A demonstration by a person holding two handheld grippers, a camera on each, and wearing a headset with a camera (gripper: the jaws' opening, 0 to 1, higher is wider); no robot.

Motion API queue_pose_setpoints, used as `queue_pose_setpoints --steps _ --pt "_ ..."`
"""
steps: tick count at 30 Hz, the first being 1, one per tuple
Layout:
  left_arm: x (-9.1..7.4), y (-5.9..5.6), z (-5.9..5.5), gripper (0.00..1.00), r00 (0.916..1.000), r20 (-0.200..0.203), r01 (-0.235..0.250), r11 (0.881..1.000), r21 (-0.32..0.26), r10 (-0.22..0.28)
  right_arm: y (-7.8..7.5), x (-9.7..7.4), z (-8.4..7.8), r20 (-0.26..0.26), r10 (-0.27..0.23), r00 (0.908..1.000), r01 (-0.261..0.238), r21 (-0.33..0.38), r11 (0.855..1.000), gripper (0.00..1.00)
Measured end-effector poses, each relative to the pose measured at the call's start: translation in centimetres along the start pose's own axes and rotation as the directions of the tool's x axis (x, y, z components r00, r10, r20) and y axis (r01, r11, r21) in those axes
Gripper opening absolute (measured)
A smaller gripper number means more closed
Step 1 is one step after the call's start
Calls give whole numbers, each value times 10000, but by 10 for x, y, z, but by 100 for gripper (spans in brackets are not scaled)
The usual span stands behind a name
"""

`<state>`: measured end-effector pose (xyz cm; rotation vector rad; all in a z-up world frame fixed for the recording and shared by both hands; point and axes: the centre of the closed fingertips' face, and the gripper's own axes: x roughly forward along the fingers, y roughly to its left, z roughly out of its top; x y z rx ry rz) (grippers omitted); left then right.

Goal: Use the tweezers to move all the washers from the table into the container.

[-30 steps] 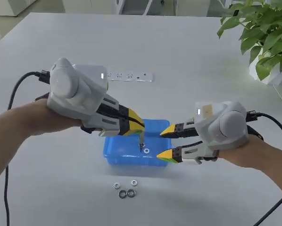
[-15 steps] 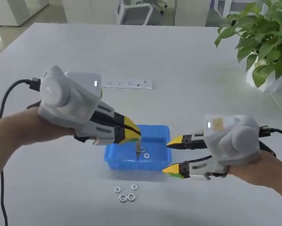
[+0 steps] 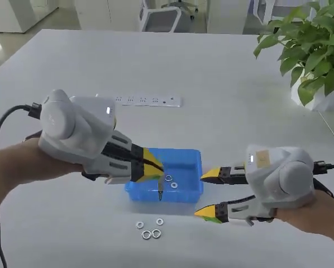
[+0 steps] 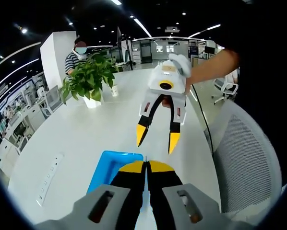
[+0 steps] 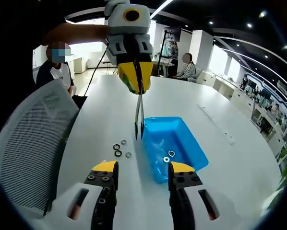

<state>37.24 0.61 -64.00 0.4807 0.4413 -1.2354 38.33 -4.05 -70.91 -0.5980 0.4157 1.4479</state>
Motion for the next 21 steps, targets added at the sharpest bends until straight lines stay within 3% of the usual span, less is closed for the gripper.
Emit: queue_pose_setpoints --steps 21 --pt "5 -32 -18 5 9998 133 159 9997 -211 -157 15 -6 -14 -264 -190 9995 203 504 9985 51"
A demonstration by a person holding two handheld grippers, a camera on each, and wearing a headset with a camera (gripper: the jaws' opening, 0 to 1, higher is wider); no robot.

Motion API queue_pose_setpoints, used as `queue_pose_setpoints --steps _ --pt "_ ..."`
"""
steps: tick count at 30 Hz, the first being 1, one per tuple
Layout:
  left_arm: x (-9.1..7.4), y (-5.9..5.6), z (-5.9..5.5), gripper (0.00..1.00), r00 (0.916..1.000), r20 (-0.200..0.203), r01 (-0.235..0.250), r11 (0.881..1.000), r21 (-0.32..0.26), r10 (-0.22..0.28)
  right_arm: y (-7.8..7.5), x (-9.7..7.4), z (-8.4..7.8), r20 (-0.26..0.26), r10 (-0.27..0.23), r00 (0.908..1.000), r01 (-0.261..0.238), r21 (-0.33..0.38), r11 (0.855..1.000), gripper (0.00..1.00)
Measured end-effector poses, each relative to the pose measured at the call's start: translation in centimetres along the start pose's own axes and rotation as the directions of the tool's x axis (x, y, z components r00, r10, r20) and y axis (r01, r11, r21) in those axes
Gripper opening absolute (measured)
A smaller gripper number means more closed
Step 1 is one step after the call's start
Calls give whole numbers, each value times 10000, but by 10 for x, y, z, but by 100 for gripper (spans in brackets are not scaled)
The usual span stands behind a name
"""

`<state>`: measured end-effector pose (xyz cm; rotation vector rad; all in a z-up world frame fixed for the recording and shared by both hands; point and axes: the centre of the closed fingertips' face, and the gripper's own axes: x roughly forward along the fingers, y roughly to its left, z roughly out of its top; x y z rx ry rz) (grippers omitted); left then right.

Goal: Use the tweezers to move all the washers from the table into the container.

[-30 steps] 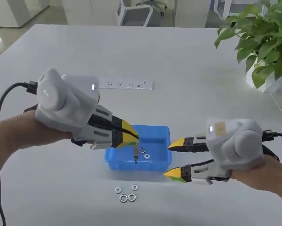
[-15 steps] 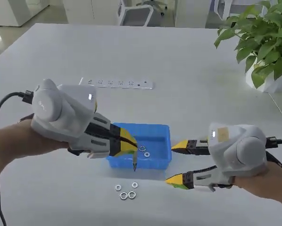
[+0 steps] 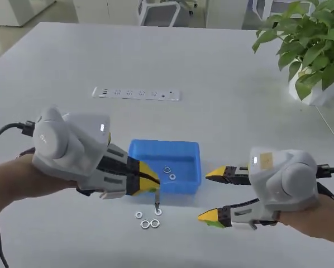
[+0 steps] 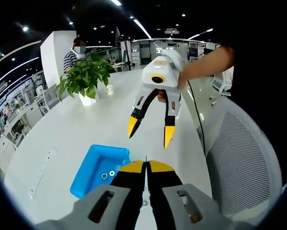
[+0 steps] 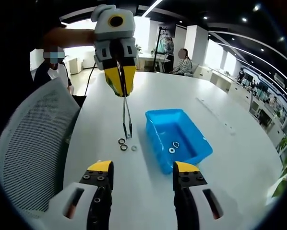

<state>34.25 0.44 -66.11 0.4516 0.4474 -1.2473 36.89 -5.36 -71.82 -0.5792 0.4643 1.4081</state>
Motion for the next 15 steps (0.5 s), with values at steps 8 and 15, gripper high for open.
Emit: queue_pose_setpoints --steps 8,15 --pt "7 -9 -9 5 9998 -101 172 9998 -135 -174 4 -1 -5 -106 -12 9999 13 81 10000 51" --pt "12 -14 -16 5 9996 -130 235 9995 -209 -238 8 -2 -10 -183 20 9998 -17 160 9999 51"
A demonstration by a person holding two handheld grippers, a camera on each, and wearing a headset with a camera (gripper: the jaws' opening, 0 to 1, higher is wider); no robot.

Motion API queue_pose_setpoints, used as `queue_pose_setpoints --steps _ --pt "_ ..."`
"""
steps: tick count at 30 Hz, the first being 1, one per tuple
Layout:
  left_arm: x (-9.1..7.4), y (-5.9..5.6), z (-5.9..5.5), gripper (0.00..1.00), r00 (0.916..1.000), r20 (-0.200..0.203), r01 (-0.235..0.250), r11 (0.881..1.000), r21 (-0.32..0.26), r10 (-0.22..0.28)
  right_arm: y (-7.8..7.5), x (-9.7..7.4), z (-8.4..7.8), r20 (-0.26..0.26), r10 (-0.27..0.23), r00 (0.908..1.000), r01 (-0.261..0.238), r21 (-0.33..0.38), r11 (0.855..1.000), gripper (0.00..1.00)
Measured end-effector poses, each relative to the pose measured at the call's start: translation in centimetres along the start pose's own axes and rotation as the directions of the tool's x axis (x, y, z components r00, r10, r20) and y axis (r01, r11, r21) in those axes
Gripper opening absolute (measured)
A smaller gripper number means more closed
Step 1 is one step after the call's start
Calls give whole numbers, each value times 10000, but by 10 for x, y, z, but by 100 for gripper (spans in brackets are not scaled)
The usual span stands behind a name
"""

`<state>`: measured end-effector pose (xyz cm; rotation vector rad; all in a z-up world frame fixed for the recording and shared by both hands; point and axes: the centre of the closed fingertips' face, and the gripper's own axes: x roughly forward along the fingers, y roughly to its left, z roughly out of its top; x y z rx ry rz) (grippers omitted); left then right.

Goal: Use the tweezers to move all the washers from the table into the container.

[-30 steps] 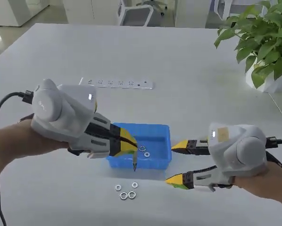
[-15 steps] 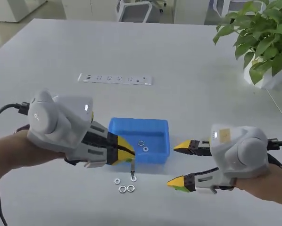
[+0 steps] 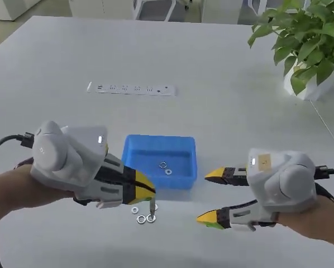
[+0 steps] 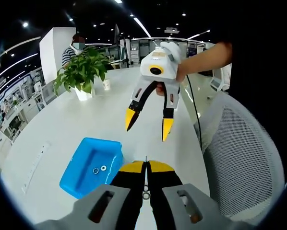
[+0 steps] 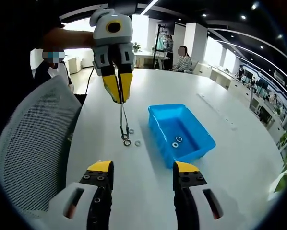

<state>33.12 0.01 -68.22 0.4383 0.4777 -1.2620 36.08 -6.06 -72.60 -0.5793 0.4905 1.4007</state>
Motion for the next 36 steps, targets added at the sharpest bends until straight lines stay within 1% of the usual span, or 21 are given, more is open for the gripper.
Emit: queue_pose_setpoints --steps 3,10,13,14,16,25,29,36 --pt "2 -1 -5 5 10000 -66 -1 10000 -23 1 1 0 -2 -2 -6 10000 6 44 10000 51" --pt "6 -1 -10 5 10000 -33 46 9999 -150 -47 2 0 -5 -48 6 10000 -5 129 9999 50" --pt "8 -2 -12 5 10000 -78 60 9999 -94 -60 3 0 -6 -56 22 10000 -21 144 9999 50" --pt "8 -1 -11 5 10000 32 52 9999 -160 -52 3 0 -6 -56 30 10000 -29 156 9999 50" --pt "7 0 -12 5 10000 35 -6 9999 -136 7 3 1 -7 -69 30 10000 -29 159 9999 50" --pt "6 -1 -12 5 10000 60 63 9998 -169 -62 5 5 -6 -66 150 9999 -149 153 9998 50" --pt "7 -2 -12 5 9999 44 162 9998 -79 -161 9 10 -2 82 375 9993 -375 -15 9993 47" --pt "8 -1 -12 5 9995 -58 319 9995 9 -319 16 29 9 306 918 9953 -905 -405 9951 41"
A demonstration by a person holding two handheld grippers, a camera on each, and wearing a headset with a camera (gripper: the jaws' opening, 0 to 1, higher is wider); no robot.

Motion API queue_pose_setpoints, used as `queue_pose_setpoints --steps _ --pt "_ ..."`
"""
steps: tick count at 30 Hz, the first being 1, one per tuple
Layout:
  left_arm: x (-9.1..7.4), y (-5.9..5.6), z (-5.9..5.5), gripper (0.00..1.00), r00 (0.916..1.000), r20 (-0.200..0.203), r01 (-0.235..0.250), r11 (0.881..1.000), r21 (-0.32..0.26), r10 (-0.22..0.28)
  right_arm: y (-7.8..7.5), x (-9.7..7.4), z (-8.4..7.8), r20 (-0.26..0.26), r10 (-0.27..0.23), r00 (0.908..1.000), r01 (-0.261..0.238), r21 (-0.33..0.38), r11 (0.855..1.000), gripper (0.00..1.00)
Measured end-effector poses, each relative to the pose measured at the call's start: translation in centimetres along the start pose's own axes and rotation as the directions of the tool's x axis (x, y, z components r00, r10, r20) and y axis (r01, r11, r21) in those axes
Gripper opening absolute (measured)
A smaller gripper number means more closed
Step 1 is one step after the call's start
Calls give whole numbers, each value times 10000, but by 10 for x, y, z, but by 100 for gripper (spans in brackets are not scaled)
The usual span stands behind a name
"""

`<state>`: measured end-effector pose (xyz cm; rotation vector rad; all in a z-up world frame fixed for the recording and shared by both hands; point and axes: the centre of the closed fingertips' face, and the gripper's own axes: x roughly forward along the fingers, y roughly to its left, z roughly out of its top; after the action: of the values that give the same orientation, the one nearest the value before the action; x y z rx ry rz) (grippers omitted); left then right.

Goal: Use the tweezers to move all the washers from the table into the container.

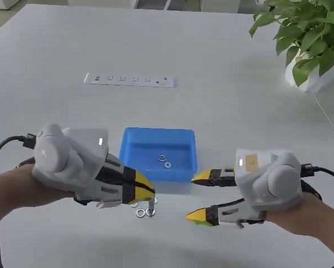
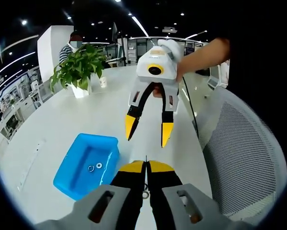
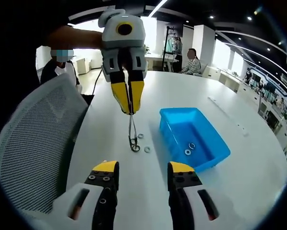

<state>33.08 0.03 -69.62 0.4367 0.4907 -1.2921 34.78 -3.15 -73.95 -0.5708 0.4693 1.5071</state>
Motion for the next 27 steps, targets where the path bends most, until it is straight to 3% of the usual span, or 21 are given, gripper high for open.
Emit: queue_pose_setpoints --steps 13,27 --pt "-1 -1 -2 5 9998 -97 164 9998 -67 -165 12 38 14 282 971 9949 -958 -441 9944 31" --pt "-2 0 -3 5 9995 -203 247 9996 -119 -249 16 61 15 174 1422 9897 -1406 -720 9874 21"
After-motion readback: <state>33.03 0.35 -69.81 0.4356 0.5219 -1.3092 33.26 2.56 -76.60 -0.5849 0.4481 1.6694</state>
